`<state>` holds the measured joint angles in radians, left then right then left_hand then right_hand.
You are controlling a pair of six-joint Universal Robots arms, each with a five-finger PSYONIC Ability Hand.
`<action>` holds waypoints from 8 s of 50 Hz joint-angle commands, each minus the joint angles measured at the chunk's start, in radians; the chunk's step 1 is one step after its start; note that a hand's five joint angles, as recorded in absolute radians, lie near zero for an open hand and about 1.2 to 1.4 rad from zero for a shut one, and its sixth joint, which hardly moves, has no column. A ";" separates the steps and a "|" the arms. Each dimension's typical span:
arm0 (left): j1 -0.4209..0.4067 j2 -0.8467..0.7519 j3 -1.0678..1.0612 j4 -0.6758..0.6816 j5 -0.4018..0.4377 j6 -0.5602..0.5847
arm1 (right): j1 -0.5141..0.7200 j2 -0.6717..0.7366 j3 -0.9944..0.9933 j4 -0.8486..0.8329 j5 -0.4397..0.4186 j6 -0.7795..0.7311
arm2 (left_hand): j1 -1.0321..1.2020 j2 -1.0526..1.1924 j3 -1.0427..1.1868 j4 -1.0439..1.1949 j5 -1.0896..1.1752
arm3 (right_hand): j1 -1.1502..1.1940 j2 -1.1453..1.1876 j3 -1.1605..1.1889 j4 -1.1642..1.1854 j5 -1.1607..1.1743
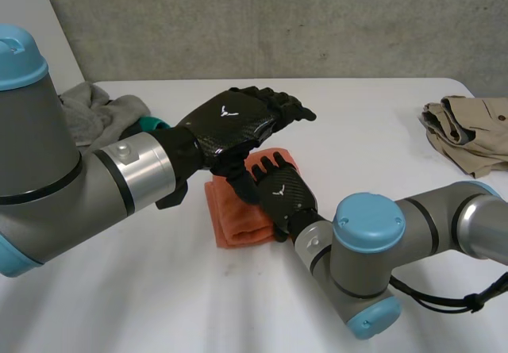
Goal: Fold the laundry.
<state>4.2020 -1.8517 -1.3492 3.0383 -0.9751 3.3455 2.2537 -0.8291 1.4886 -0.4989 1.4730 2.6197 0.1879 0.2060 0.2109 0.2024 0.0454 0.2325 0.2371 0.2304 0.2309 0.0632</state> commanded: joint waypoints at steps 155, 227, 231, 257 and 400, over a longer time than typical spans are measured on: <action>0.149 0.109 0.056 0.563 -0.487 -0.138 | -0.480 -0.413 0.280 0.132 -0.349 -0.079 | 1.208 1.190 1.185 1.194 1.176 | -0.058 -0.063 -0.056 -0.056 -0.063; -0.306 -0.457 -0.105 0.453 -0.682 -0.003 | -0.580 -0.424 0.188 0.359 -0.316 -0.058 | 1.208 1.190 1.185 1.194 1.176 | -0.058 -0.063 -0.056 -0.056 -0.063; -0.312 -0.361 -0.119 0.459 -0.688 0.000 | -0.582 -0.424 0.150 0.372 -0.321 -0.058 | 1.208 1.190 1.185 1.194 1.176 | -0.058 -0.063 -0.056 -0.056 -0.063; -0.238 0.219 -0.156 0.352 -0.677 -0.003 | -0.562 -0.058 -0.238 0.789 -0.579 -0.256 | 1.208 1.190 1.185 1.194 1.176 | -0.058 -0.063 -0.056 -0.056 -0.063; 0.107 -0.262 -0.300 0.452 -0.577 0.276 | -0.556 -0.228 0.113 0.491 -0.312 -0.211 | 0.202 0.184 0.179 0.187 0.170 | 1.164 1.159 1.166 1.165 1.159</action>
<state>4.3322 -2.0736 -1.7463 3.4813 -1.5453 3.6221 1.7007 -1.0570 1.5914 -0.0077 1.1612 2.4095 0.4022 0.3984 0.3990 0.3845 0.2079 1.1277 1.1761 1.1903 1.1985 1.0141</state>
